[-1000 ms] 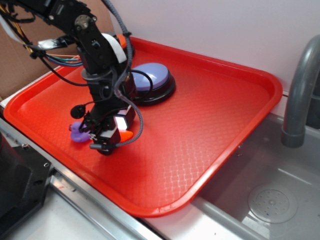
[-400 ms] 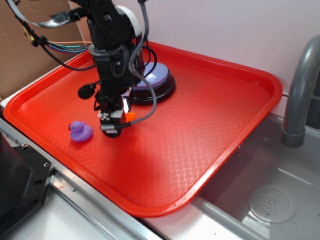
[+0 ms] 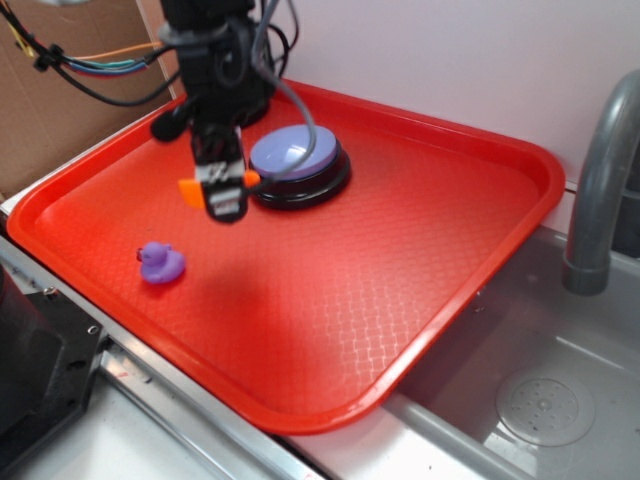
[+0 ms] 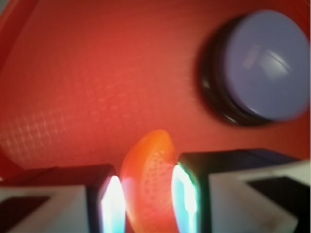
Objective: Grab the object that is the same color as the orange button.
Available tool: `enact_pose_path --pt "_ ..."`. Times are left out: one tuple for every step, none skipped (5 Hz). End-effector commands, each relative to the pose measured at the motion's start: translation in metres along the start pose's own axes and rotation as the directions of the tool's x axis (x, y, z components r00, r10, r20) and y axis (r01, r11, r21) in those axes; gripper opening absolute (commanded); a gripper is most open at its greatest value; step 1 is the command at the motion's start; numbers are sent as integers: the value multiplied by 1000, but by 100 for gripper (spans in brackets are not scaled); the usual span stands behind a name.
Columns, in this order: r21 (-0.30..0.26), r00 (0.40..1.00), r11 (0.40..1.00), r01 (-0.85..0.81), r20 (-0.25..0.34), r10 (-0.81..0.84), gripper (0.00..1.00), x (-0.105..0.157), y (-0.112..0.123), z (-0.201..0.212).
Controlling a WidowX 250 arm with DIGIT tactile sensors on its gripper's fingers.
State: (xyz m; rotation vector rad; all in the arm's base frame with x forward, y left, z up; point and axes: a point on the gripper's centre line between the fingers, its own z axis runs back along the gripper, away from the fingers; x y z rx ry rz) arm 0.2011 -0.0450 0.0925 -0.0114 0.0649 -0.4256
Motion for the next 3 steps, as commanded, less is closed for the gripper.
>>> enact_pose_path --pt "-86 933 931 -356 30 359 0 3 16 45" --pt "-31 871 871 -490 33 491 0 -3 21 53" --pt "52 839 838 -543 -12 544 0 -12 26 53"
